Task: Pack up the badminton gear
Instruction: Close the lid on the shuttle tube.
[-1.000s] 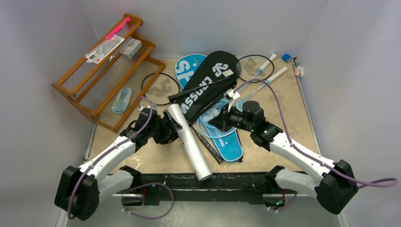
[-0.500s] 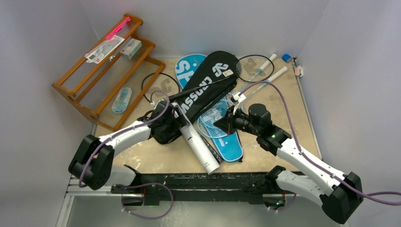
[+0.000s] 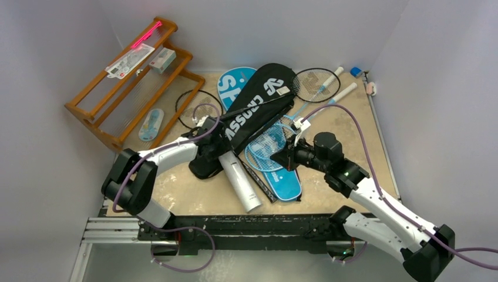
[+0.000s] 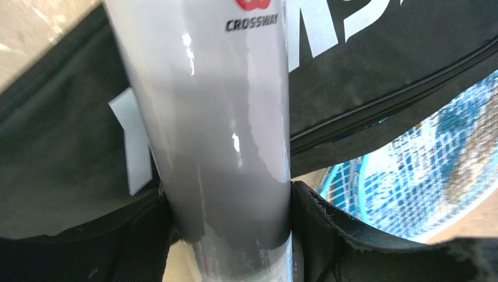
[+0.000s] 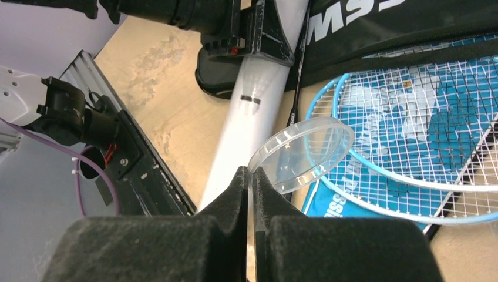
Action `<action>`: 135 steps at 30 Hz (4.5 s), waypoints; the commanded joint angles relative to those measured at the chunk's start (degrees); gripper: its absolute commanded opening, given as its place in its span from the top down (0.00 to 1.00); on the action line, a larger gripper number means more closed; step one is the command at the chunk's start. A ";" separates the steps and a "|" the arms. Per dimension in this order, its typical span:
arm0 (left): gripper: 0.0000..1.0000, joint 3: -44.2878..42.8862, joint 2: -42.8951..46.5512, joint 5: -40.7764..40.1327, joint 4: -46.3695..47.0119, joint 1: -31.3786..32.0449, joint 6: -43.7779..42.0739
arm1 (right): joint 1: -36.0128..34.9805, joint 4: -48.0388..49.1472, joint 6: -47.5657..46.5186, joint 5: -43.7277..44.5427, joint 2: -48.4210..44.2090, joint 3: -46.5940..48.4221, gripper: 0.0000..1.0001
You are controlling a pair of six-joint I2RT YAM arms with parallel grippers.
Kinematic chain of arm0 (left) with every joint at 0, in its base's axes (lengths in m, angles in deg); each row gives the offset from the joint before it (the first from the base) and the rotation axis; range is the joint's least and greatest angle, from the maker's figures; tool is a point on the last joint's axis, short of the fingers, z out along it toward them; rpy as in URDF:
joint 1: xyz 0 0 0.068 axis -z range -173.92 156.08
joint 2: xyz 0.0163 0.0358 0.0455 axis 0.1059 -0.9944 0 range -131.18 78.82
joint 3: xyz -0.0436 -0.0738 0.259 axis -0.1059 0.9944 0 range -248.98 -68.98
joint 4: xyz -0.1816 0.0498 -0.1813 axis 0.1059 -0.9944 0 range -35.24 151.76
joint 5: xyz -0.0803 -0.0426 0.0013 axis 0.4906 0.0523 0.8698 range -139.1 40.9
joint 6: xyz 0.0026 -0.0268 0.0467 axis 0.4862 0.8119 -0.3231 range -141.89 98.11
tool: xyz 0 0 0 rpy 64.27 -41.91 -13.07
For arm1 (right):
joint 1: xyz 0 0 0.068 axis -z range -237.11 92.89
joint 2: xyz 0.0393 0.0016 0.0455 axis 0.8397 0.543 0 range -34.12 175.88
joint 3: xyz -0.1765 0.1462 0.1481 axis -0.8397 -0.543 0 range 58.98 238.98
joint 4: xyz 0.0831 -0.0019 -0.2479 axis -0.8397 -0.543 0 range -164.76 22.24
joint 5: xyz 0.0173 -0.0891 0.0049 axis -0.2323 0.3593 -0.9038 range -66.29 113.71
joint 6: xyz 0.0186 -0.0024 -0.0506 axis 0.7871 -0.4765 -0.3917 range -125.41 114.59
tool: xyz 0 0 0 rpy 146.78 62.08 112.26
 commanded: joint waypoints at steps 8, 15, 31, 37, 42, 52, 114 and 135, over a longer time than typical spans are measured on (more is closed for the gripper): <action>0.55 -5.83 14.40 0.74 -6.85 0.19 -27.41 | -0.28 -7.02 -1.06 0.53 -0.78 8.05 0.99; 0.56 -7.59 28.50 4.79 -7.07 0.44 -41.22 | -0.28 -15.85 -2.46 -1.87 0.69 18.40 0.99; 0.78 -8.33 32.48 25.26 -16.93 3.48 -83.55 | -0.29 -23.40 -4.90 -2.51 -2.04 28.49 0.99; 0.78 1.42 38.52 39.03 -9.52 3.79 -89.19 | -0.28 -22.61 -6.99 -4.95 0.16 28.88 0.99; 0.78 5.65 40.34 42.23 -8.61 4.24 -90.65 | -0.28 -22.53 -7.41 -13.04 3.30 29.81 0.99; 0.78 7.43 41.42 47.87 -6.53 4.45 -89.58 | -0.28 -21.74 -6.46 -20.77 8.62 28.99 0.99; 0.78 7.53 41.57 54.17 -5.75 4.43 -88.80 | -0.35 -21.89 -2.85 -27.87 13.37 25.67 0.61; 0.79 7.88 44.01 54.56 -4.18 4.46 -87.79 | -0.32 -22.95 -2.67 -18.59 11.09 25.49 0.86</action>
